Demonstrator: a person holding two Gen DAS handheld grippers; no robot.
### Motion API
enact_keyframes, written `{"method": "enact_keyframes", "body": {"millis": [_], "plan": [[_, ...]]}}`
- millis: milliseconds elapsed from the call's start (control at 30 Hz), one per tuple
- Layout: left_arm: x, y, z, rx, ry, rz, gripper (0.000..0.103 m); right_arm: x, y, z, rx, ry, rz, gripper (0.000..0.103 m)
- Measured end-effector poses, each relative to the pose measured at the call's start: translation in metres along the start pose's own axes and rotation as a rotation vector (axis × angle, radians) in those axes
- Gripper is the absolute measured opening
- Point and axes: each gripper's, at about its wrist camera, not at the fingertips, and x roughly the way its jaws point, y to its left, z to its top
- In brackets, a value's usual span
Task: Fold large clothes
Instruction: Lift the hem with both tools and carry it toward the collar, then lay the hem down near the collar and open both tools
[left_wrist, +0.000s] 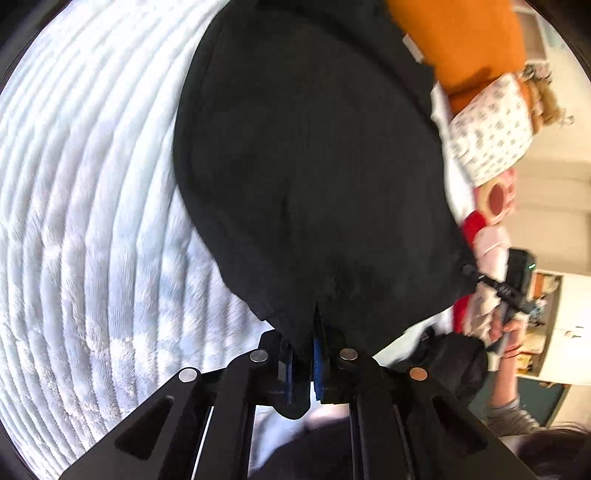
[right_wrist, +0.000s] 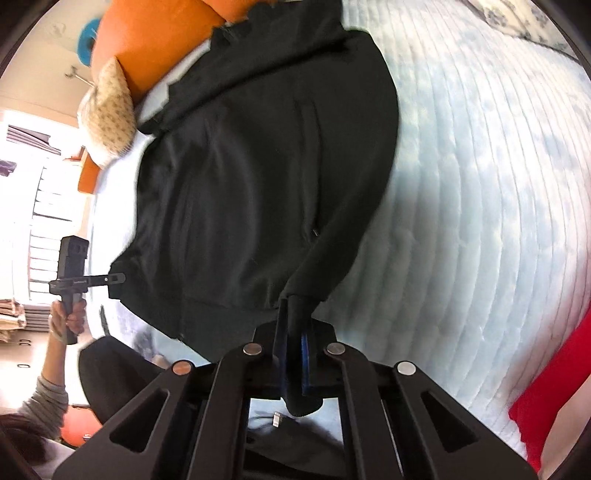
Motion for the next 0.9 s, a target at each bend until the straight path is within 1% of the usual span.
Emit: {"method": "enact_keyframes", "body": {"millis": [67,100,200,300,433,500,633,667,733,767,800,900], "plan": [[-0.015,-0.009,0.008,-0.004,-0.046,-0.033,0.012,-0.012,0.007,0.01,0.019,-0.04,0.048,0.005],[-0.024,-0.016,0.016,-0.008,-0.076,-0.055,0.012,-0.018,0.008,0.016,0.024,-0.062,0.059,0.005],[-0.049,-0.029,0.04,0.005,-0.143,-0.078,0.012,-0.032,0.012,0.041,0.012,-0.103,0.054,0.005],[-0.071,-0.041,0.071,0.018,-0.206,-0.062,0.012,-0.047,0.019,0.072,-0.015,-0.146,0.034,0.005],[-0.093,-0.046,0.119,0.008,-0.284,-0.042,0.012,-0.065,0.031,0.126,-0.055,-0.215,0.001,0.005],[-0.101,-0.05,0.146,0.0,-0.315,-0.031,0.012,-0.061,0.037,0.151,-0.068,-0.228,-0.009,0.005],[-0.1,-0.057,0.182,-0.007,-0.349,-0.017,0.012,-0.053,0.04,0.197,-0.083,-0.243,-0.039,0.005],[-0.095,-0.063,0.191,-0.008,-0.357,-0.003,0.012,-0.049,0.041,0.21,-0.085,-0.239,-0.048,0.005],[-0.098,-0.068,0.211,0.021,-0.382,0.054,0.012,-0.042,0.042,0.235,-0.1,-0.239,-0.084,0.005],[-0.096,-0.073,0.222,0.035,-0.389,0.083,0.012,-0.039,0.044,0.241,-0.107,-0.238,-0.094,0.005],[-0.097,-0.075,0.225,0.044,-0.396,0.102,0.012,-0.036,0.045,0.252,-0.114,-0.24,-0.11,0.005],[-0.097,-0.081,0.255,0.055,-0.417,0.152,0.012,-0.027,0.052,0.284,-0.146,-0.247,-0.16,0.005]]}}
